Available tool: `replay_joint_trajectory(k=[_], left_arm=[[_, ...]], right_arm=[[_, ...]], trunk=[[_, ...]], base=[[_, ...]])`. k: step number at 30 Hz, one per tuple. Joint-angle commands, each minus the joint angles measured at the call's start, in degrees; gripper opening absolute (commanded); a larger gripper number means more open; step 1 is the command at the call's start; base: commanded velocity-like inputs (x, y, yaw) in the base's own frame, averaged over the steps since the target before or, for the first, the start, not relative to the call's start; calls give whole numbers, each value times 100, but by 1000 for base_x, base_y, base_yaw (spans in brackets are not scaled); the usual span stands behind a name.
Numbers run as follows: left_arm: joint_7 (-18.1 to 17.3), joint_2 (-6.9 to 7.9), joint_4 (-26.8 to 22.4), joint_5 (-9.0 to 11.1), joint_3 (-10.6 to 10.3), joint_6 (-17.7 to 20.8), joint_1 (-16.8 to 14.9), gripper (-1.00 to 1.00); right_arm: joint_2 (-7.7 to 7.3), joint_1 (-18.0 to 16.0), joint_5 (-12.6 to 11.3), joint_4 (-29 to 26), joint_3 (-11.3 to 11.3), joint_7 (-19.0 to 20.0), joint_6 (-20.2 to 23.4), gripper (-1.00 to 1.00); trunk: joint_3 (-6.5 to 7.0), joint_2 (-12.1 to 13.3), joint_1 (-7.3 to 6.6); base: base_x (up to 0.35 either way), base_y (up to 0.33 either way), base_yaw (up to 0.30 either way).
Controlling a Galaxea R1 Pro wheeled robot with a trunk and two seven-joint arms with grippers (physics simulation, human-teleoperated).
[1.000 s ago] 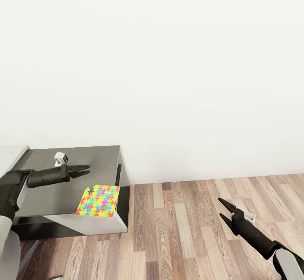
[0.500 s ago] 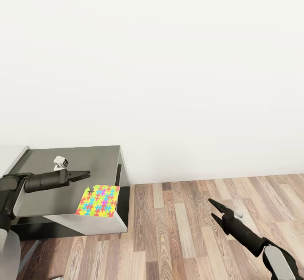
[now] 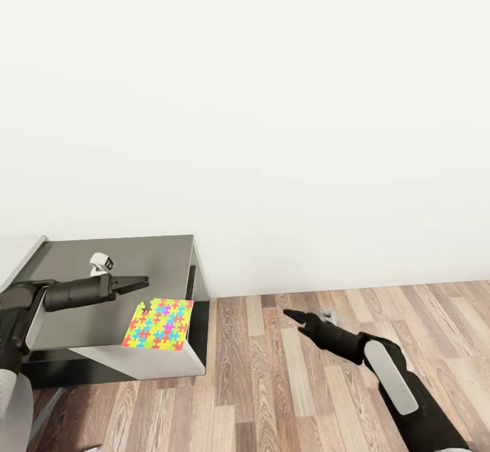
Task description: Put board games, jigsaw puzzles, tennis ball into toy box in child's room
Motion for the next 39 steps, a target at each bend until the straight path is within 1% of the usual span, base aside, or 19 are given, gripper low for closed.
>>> replay_joint_trajectory(k=[1, 2, 4, 7, 13, 17, 20, 35, 39], left_arm=[[-25, 0, -1, -4, 0, 61, -1, 100], [-25, -1, -1, -5, 3, 61, 3, 100], [-25, 7, 2, -1, 10, 61, 10, 100], [-25, 22, 5, -2, 16, 61, 15, 100], [-25, 5, 7, -5, 6, 45, 17, 100], [-25, 1, 7, -6, 5, 36, 18, 100], [-25, 1, 7, -6, 3, 35, 18, 100], [-25, 1, -1, -5, 3, 35, 18, 100], [-25, 1, -1, -6, 4, 35, 18, 100]], right_arm=[[9, -40, 28, 27, 49, 17, 102, 100], [37, -88, 41, 69, 105, 9, 261, 100], [73, -127, 57, 104, 155, 1, 412, 100], [96, -150, 62, 121, 182, -2, 508, 100], [109, -170, 22, 136, 170, 18, 628, 100], [115, -192, -33, 142, 163, 37, 900, 100], [117, -196, -87, 142, 137, 33, 1015, 100], [122, -193, -129, 142, 93, 13, 1079, 100], [126, -194, -130, 144, 92, 12, 1079, 100]], trunk=[[-10, -10, 3], [-10, -10, 3], [-10, -10, 3], [-10, -10, 3], [-10, -10, 3], [-10, -10, 3], [-10, -10, 3], [-10, -10, 3], [-10, -10, 3]], base=[[0, 0, 0], [0, 0, 0], [0, 0, 0], [0, 0, 0], [0, 0, 0], [0, 0, 0], [0, 0, 0], [0, 0, 0], [0, 0, 133]])
